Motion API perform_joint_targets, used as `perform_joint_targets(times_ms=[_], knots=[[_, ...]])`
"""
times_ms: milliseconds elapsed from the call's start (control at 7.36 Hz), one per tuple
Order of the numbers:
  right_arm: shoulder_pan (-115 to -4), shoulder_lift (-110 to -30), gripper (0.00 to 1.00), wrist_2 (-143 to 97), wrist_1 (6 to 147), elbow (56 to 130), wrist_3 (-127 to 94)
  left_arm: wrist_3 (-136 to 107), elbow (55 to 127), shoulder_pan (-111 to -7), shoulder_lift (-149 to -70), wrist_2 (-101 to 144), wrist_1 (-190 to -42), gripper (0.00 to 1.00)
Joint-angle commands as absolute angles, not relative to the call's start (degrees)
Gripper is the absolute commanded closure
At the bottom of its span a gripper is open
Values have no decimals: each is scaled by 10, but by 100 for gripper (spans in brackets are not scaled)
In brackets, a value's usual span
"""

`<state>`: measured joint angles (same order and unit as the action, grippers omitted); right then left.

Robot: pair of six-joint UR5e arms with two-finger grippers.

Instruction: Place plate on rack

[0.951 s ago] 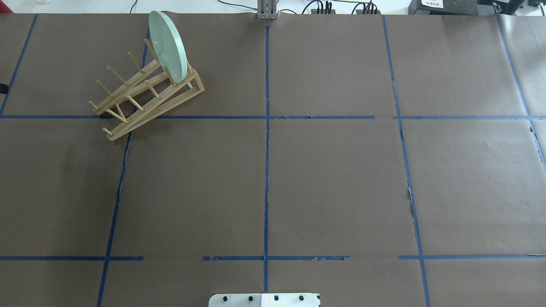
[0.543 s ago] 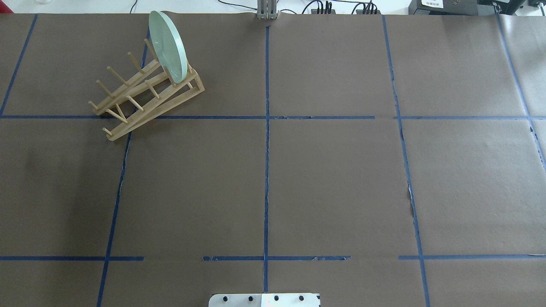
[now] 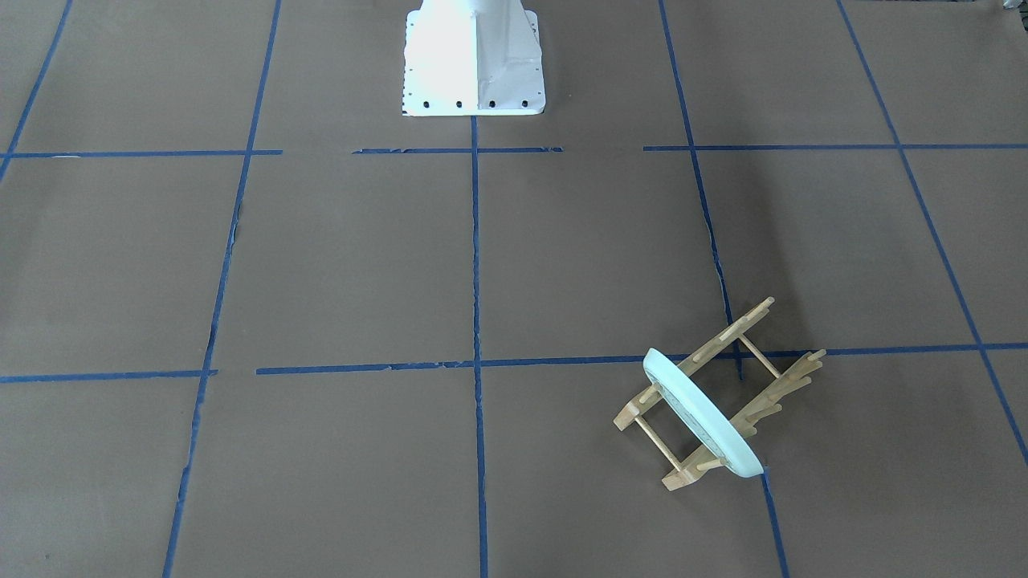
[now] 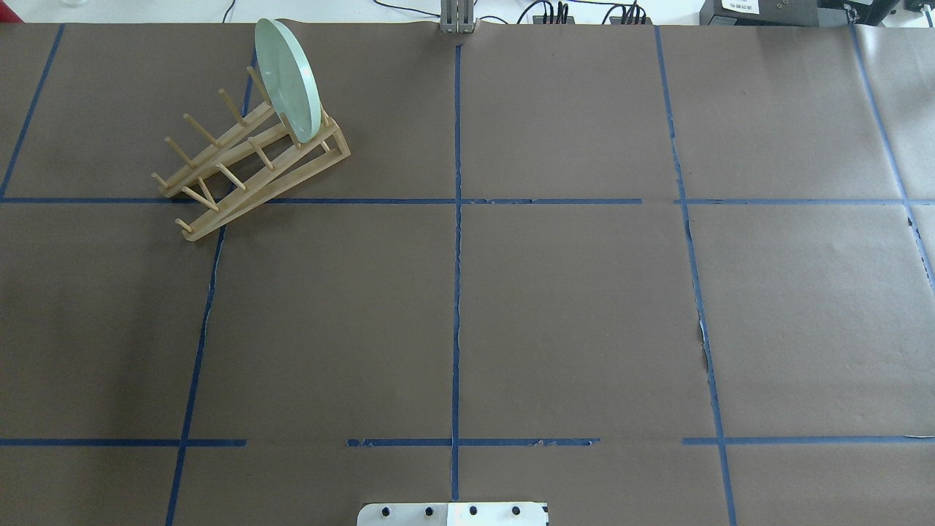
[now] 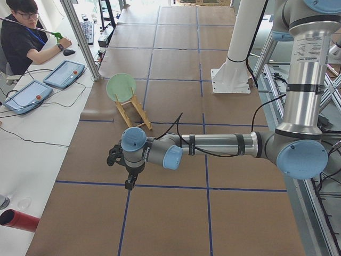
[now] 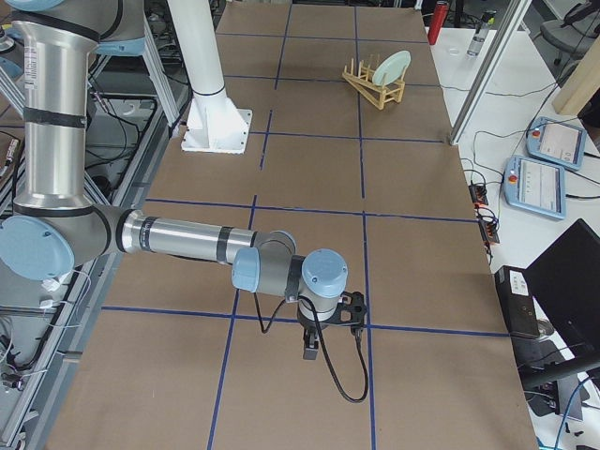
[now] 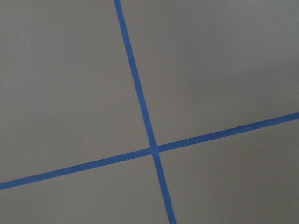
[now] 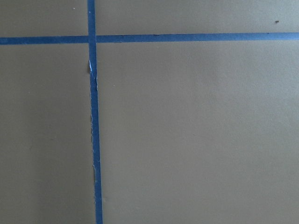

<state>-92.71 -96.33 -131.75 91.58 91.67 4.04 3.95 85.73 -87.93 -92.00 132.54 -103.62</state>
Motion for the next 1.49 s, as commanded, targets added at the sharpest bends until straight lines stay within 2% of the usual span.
perform_joint_targets(times_ms=[0,1358], knots=[[-927,-963,0,-1317,916,916,40,73,894,-906,-900,1325,-990,0],[-926,-963,0,-1317,916,916,40,76,912,-905,-900,1322,-991,0]])
